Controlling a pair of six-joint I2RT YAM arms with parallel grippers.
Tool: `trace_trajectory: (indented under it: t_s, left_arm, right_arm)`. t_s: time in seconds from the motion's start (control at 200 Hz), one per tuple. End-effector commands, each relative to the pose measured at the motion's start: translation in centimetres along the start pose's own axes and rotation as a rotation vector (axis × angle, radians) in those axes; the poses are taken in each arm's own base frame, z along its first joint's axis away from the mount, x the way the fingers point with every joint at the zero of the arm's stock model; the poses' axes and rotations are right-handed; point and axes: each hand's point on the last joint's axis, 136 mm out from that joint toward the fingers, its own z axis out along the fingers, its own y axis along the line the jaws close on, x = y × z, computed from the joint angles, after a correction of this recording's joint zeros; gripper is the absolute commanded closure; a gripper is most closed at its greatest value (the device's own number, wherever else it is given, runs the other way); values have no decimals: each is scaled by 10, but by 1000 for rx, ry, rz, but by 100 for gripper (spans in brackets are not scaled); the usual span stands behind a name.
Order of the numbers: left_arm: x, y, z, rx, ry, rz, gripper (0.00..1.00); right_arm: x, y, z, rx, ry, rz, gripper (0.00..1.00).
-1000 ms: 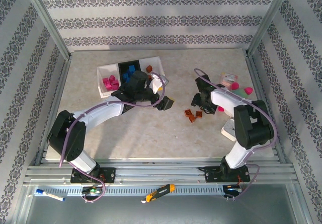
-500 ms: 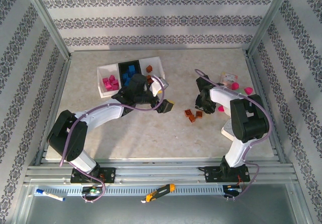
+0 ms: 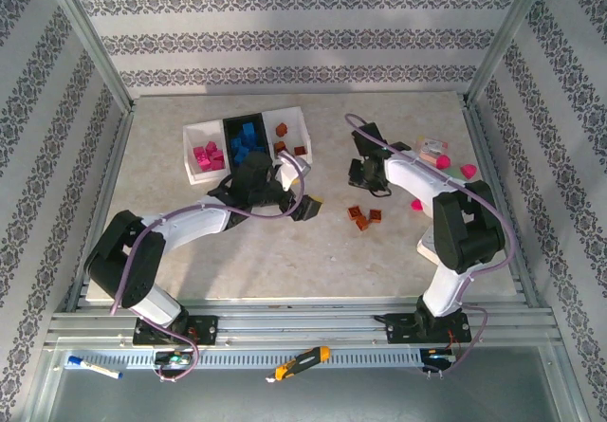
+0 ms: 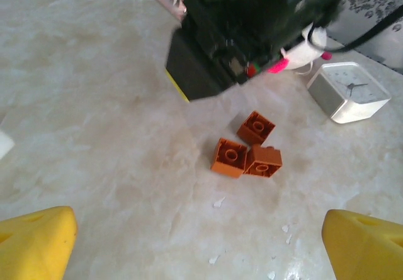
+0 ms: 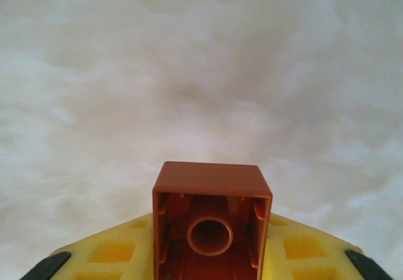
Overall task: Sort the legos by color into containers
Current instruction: Pick up the lego from the middle-right of the table, then place the lego in the container.
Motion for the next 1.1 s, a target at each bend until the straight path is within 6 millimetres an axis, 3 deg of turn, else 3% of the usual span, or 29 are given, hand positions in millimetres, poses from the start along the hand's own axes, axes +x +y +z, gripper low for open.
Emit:
trace_trajectory:
  t_s: [0.0,0.21,0.52,0.779,0.969,1.099]
  left_arm:
    - [-22,-3,-18,-41,-93,16,1]
    - [-9,6,-40,-134,-121,-37,1]
    - [5,13,-58,-213,-128,-51,1]
    - [4,13,-63,-228,-128,-31,1]
    - [0,14,-63,-234,-144,-21,1]
    - [1,13,-62,-227,-148,-18,1]
  right_arm:
    - [-29,49,-15,-94,-90,-125,69]
    - [-74,128,-8,-208,-171,-225,69]
    - [-126,200,23,-307,-257,-289,71]
    - [-142,216,41,-321,-275,-311,67]
    - [-150,219,20,-349,-297,-316,38]
    - [-149,209,-1,-338,-311,-318,29]
